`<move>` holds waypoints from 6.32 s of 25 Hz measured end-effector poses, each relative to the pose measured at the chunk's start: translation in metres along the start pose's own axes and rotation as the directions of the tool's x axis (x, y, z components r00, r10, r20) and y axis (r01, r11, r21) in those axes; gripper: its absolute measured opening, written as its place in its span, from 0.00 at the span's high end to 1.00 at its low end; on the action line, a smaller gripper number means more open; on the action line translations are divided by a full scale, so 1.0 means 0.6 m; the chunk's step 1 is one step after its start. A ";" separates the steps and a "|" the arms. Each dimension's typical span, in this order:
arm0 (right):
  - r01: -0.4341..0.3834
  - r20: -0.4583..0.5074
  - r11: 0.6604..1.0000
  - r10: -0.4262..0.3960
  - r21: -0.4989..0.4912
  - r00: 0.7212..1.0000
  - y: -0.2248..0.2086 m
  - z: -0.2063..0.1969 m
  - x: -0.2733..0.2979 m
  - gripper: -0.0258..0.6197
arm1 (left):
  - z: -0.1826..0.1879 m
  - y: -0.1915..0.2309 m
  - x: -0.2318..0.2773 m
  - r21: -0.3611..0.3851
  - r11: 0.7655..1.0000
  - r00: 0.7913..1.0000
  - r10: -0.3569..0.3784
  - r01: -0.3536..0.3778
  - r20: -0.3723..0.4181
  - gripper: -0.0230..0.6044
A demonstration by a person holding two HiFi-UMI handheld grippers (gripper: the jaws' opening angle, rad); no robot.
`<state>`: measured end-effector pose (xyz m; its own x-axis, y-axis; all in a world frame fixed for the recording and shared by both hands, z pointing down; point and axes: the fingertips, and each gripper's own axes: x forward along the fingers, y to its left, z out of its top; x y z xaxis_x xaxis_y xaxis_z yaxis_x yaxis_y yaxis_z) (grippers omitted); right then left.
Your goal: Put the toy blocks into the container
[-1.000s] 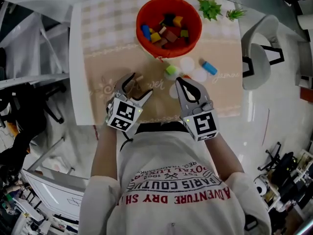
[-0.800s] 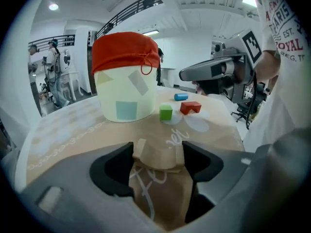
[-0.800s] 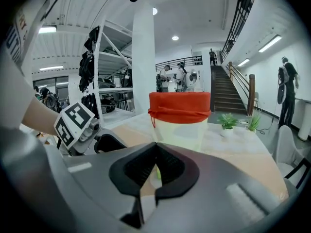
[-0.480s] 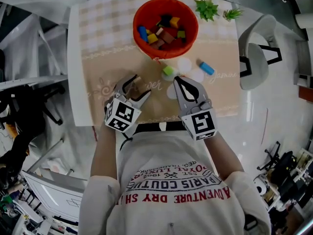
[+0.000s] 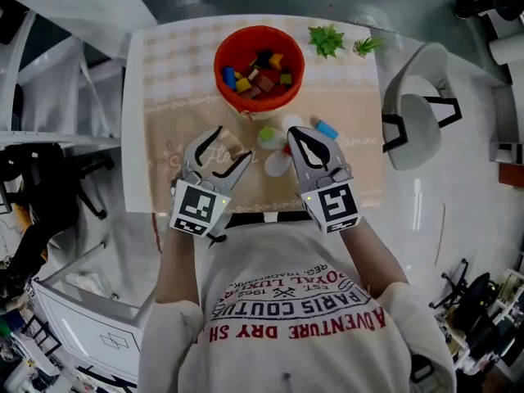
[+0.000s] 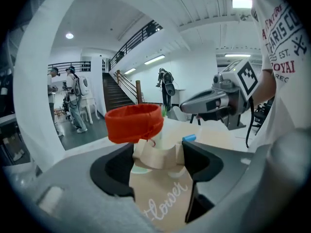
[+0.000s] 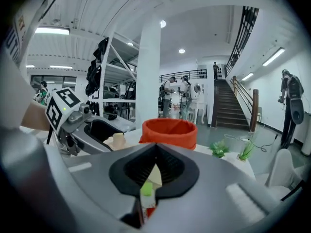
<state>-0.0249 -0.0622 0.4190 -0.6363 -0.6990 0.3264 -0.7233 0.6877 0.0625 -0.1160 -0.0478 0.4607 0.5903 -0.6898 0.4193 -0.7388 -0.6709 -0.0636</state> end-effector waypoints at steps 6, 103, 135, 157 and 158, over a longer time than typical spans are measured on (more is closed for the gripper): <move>-0.012 0.060 1.000 0.013 -0.025 0.998 -0.040 0.052 -0.008 0.96 | 0.123 0.019 -0.005 0.037 0.996 0.991 0.075 -0.080 0.114 0.45; -0.046 0.036 0.999 0.047 -0.014 0.998 -0.112 0.018 -0.012 0.96 | 0.079 -0.028 0.069 0.007 0.990 0.990 0.139 -0.138 -0.010 0.70; 0.044 0.079 0.999 -0.045 0.012 0.996 -0.171 0.069 -0.001 0.96 | 0.134 0.104 0.142 -0.026 0.978 0.977 0.203 -0.205 -0.066 0.52; -0.057 0.002 0.996 0.057 0.061 0.998 -0.123 -0.041 -0.066 0.96 | 0.077 -0.112 0.090 -0.106 0.986 0.991 0.134 -0.130 0.026 0.50; -0.064 -0.007 0.996 0.064 0.064 0.998 -0.122 -0.050 -0.069 0.96 | 0.061 -0.128 0.097 -0.110 0.987 0.993 0.121 -0.120 0.000 0.50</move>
<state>0.0626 -0.0780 0.4293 -0.6797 -0.6519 0.3362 -0.6969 0.7169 -0.0188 -0.0130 -0.0468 0.4569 0.4965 -0.7661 0.4081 -0.8359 -0.5488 -0.0133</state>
